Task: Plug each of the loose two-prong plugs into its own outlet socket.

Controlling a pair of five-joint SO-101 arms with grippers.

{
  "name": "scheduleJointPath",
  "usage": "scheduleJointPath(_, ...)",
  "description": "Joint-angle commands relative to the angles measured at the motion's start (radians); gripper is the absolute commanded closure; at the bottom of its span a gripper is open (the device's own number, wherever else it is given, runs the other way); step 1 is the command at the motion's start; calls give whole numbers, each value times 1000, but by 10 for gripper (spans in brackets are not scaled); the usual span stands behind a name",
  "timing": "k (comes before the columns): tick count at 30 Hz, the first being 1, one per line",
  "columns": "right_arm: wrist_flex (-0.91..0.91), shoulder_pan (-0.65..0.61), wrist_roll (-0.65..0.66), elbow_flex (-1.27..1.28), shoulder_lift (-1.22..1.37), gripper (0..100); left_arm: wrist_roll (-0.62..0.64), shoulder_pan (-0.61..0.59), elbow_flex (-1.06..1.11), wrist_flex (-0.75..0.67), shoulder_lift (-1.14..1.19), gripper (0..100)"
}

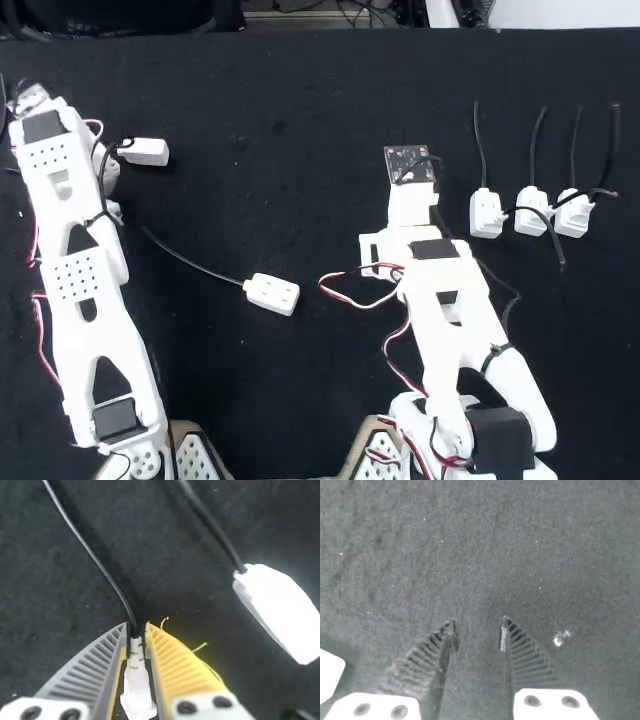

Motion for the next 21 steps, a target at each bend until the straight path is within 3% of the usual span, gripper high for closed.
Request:
scheduleJointPath(1,-18,-8,3,-16,-50,861,-63,13,7,12,-132,971)
scheduleJointPath(15,41,5,-5,-51,-51,861,-157,117,789,6,-833,970)
scheduleJointPath(21,147,77,3,-128,-51,861,-308,239,1015,6,-1019,970)
